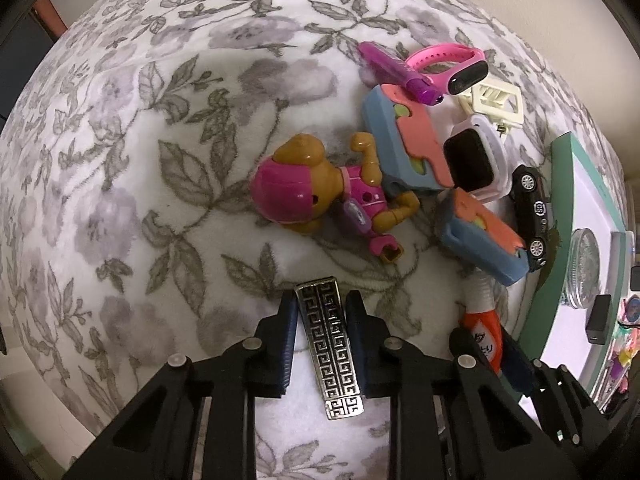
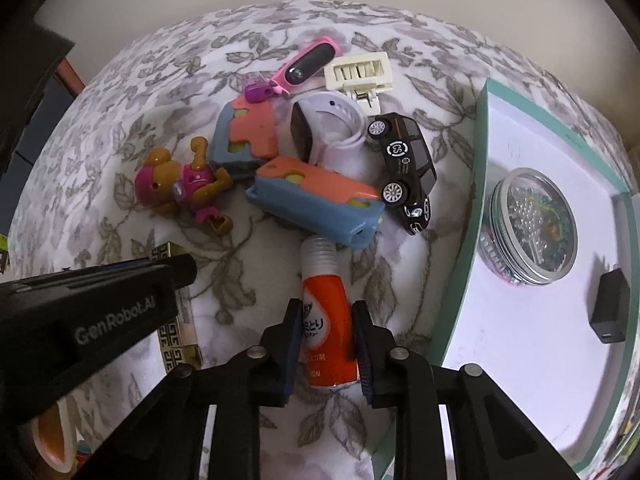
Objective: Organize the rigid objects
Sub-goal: 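Carry the glue bottle with the right tool to the tray while the left tool carries the block, then release the gold block with the left tool while the right tool releases the glue bottle, then raise both open tools from the tray and move them toward the toy pile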
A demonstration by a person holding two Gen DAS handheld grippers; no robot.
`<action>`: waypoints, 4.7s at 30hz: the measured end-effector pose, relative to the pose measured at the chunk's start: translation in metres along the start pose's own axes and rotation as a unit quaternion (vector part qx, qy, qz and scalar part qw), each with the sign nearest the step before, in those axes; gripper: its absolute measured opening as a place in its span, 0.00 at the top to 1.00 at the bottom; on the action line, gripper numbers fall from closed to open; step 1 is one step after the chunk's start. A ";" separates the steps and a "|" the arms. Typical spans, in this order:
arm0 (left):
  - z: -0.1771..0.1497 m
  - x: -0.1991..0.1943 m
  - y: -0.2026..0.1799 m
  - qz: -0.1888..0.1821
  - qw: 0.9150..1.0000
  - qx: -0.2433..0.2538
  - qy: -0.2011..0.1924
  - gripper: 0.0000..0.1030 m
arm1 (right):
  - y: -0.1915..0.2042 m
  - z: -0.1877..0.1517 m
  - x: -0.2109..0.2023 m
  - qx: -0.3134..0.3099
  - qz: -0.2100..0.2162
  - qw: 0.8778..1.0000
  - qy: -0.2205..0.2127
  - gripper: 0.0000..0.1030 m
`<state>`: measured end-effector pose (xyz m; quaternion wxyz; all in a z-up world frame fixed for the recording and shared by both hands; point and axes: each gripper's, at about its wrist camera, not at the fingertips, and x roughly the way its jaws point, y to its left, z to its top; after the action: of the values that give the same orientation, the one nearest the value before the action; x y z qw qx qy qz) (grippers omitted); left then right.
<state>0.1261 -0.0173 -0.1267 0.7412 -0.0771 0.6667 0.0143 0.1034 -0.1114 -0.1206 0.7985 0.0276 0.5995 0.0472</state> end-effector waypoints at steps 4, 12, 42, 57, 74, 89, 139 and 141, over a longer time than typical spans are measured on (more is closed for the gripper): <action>0.001 -0.004 0.001 -0.007 1.000 0.000 -0.002 0.77 | -0.006 0.000 -0.006 0.007 0.008 1.000 -0.003 0.75; 0.008 -0.031 0.007 -0.023 0.999 -0.008 -0.026 0.79 | -0.014 0.000 -0.027 0.014 0.023 1.000 -0.014 0.75; -0.022 -0.107 -0.065 -0.115 0.984 0.100 -0.093 0.80 | -0.134 -0.024 -0.138 0.140 -0.095 0.980 -0.107 0.75; -0.072 -0.067 -0.160 -0.092 0.966 0.239 -0.034 0.79 | -0.190 -0.054 -0.099 0.190 -0.120 0.974 -0.026 0.75; -0.072 -0.031 -0.178 -0.056 0.963 0.262 -0.025 0.79 | -0.200 -0.071 -0.049 0.203 -0.107 0.973 0.037 0.75; -0.076 -0.011 -0.182 -0.048 0.965 0.257 -0.009 0.79 | -0.203 -0.067 -0.049 0.203 -0.106 0.973 0.041 0.75; -0.028 -0.089 -0.103 -0.072 0.981 0.141 -0.115 0.18 | -0.192 -0.049 -0.123 0.206 -0.105 0.969 -0.088 0.28; -0.026 -0.088 -0.102 -0.070 0.981 0.139 -0.117 0.17 | -0.192 -0.048 -0.123 0.207 -0.104 0.969 -0.090 0.23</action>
<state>0.1029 -0.1143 -0.0321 0.8169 -0.0181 0.5635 -0.1215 0.0311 -0.3157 -0.0363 0.8267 0.1337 0.5215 -0.1635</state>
